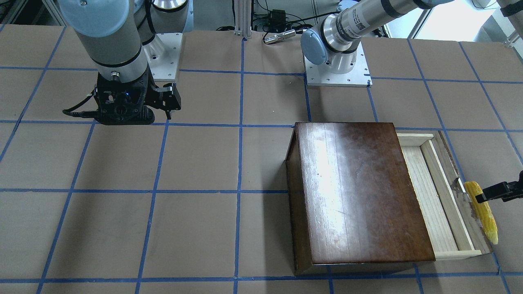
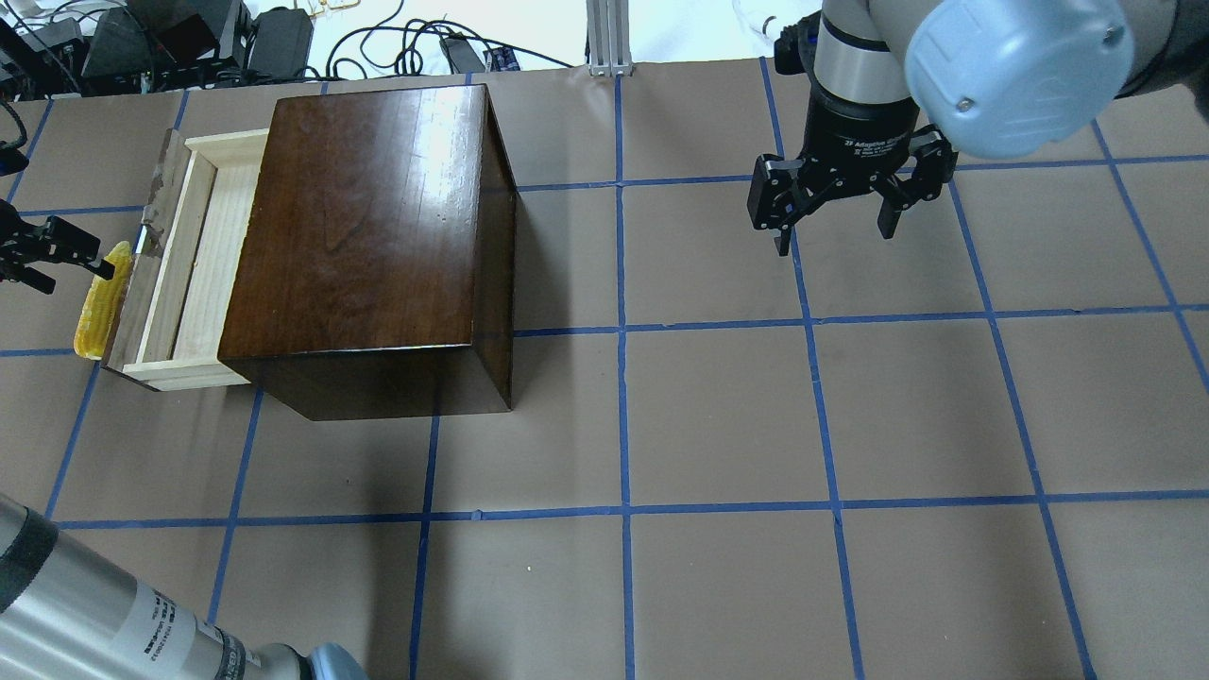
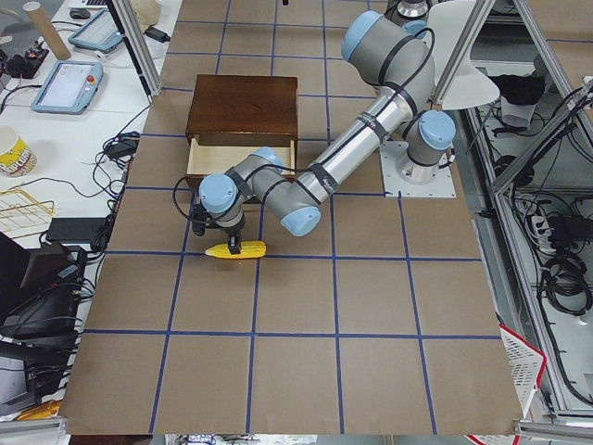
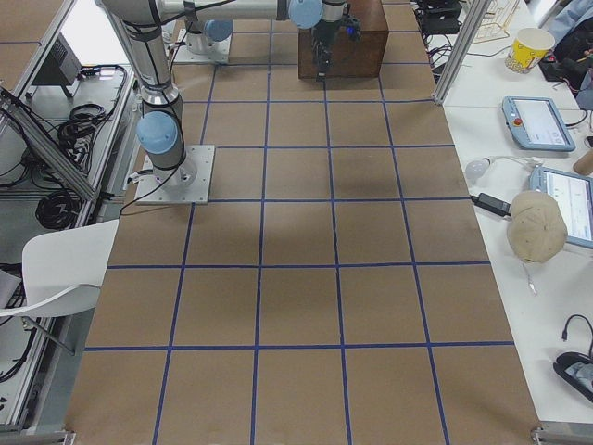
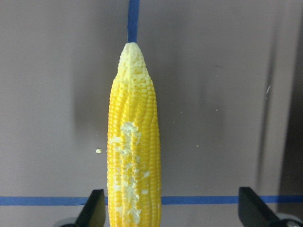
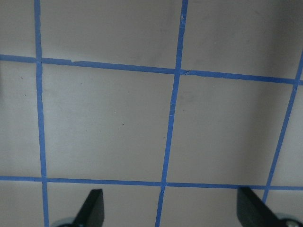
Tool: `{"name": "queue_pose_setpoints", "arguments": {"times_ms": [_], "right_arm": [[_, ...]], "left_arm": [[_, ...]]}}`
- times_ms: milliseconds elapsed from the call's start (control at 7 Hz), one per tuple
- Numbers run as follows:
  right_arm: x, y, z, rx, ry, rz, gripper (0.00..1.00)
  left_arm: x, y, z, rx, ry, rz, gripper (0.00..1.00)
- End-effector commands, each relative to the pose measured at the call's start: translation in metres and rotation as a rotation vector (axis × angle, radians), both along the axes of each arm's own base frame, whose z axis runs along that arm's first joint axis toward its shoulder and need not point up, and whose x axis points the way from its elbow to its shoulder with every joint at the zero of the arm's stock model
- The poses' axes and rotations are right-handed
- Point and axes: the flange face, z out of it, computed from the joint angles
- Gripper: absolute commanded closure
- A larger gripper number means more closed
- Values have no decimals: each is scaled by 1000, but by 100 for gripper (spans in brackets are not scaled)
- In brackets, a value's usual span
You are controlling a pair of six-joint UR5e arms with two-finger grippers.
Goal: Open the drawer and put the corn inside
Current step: 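Lower the left gripper and grasp the yellow corn cob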
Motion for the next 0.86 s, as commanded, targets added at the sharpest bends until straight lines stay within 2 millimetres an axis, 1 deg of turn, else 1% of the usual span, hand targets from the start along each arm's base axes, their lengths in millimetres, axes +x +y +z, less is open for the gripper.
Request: {"name": "queue_pose_setpoints", "arguments": {"times_ms": [0,143,286,571,714], "right_arm": [[0,0,0,0,0,-1,0],[0,0,0,0,0,-1,0],[0,0,0,0,0,0,0],[0,0,0,0,0,0,0],[0,0,0,0,0,0,0]], "left_arm": [[11,-5,-31,17,-62,-2,0],[9,-2,-43,21,-61,-4,0],[8,-1,-51,17,-65,-1,0],[6,-2,-59,29,-52,46,0],[3,-4,-58,28,-52,45,17]]}}
